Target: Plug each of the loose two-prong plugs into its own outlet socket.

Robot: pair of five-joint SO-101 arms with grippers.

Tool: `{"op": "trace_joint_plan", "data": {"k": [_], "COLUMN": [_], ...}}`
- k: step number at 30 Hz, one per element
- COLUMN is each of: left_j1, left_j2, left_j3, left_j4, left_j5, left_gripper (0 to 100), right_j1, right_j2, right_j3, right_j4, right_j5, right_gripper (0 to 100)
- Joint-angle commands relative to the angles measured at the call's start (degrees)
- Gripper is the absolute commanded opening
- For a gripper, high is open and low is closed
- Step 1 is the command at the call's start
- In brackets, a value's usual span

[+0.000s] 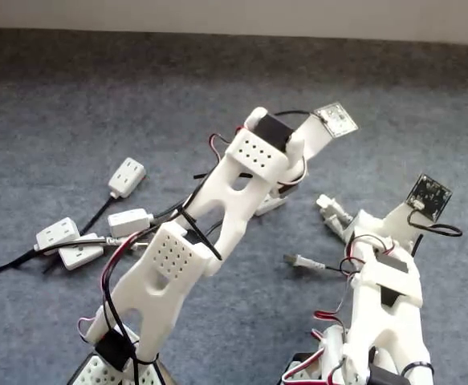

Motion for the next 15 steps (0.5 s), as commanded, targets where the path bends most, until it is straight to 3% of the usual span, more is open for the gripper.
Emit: {"op": "trace_joint_plan", "data": {"k": [1, 15], "left_j1": [-0.1, 0.5], "left_j2": [0.0, -0.1], "left_j3": [-0.7, -0.4], "left_j4": [0.1, 1.1], "left_j5": [0.3, 0.3], "left_gripper": [1, 1], "right_j1": [0.5, 0.5], "right_j2": [-1.1, -1.1], "right_j3": [0.0, 0.0], "right_j4": [-1.4, -1.4], "right_j5": [-0.6, -0.6], "right_gripper": [0.7, 0.7]}}
